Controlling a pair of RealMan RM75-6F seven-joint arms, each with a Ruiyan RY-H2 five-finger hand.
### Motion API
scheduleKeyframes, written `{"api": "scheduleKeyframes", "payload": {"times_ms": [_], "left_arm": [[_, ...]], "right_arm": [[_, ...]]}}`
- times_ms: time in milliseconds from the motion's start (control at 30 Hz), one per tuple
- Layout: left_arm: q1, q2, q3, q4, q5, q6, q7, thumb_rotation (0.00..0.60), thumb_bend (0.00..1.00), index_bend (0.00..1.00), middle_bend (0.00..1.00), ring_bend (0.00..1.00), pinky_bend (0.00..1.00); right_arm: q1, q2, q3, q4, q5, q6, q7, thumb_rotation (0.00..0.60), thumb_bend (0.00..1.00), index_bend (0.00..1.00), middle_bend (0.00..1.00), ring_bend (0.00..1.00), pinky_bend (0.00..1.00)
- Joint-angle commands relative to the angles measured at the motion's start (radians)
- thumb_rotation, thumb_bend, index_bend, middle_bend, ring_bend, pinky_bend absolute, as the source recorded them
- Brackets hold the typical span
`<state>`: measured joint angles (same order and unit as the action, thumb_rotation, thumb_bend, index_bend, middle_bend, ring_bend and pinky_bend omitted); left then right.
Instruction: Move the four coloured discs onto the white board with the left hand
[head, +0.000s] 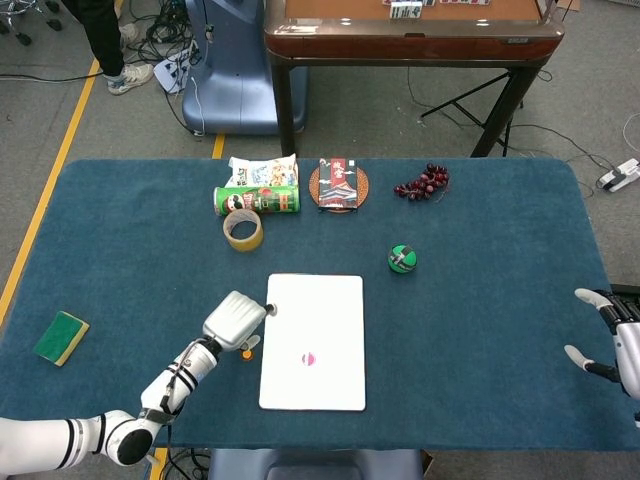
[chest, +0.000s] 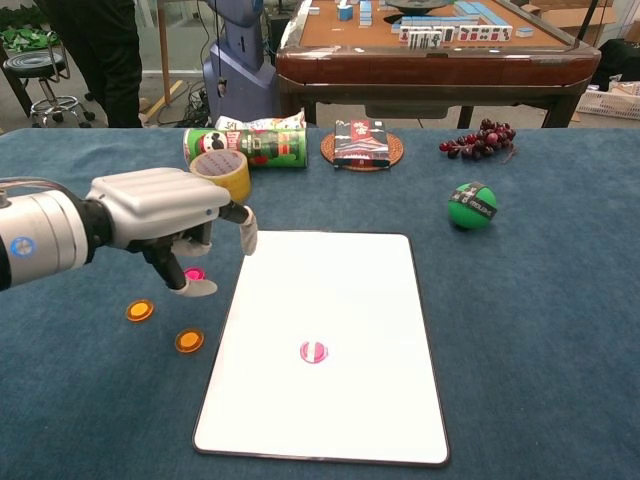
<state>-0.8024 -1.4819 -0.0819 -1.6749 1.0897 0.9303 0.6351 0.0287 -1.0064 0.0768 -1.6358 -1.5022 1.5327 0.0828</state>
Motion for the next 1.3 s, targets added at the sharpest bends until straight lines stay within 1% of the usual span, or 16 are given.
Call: {"api": "scheduleKeyframes", "payload": {"times_ms": [33, 267, 500, 800, 1300], "left_arm": [[-0.003, 0.002, -0.008, 0.018, -0.029, -0.003, -0.01, 0.6, 0.3, 0.45, 1.0, 1.0, 1.0], [-0.016, -0.02, -0.005, 0.068, -0.079, -0.02, -0.01, 0.6, 0.29, 0.48, 1.0, 1.0, 1.0], [-0.045, -0.059, -0.019, 0.122, -0.161, -0.033, 0.014, 0.6, 0.3, 0.49, 1.0, 1.0, 1.0], [-0.065, -0.091, -0.021, 0.18, -0.236, -0.046, 0.017, 0.6, 0.3, 0.51, 1.0, 1.0, 1.0], [-0.073, -0.099, -0.004, 0.226, -0.288, -0.047, 0.013, 0.6, 0.3, 0.53, 1.0, 1.0, 1.0]], "right_arm": [[0.006, -0.003, -0.001, -0.004, 0.0, -0.01, -0.012, 0.6, 0.0, 0.25, 0.27, 0.29, 0.48], [0.012, -0.008, -0.003, -0.007, 0.002, -0.021, -0.03, 0.6, 0.0, 0.25, 0.27, 0.29, 0.48], [0.014, -0.009, -0.004, -0.008, 0.002, -0.027, -0.034, 0.6, 0.0, 0.25, 0.27, 0.29, 0.48], [0.017, -0.009, -0.006, -0.006, 0.002, -0.032, -0.034, 0.6, 0.0, 0.25, 0.27, 0.29, 0.48], [0.021, -0.01, -0.006, -0.006, 0.003, -0.038, -0.036, 0.6, 0.0, 0.25, 0.27, 0.29, 0.48]]}}
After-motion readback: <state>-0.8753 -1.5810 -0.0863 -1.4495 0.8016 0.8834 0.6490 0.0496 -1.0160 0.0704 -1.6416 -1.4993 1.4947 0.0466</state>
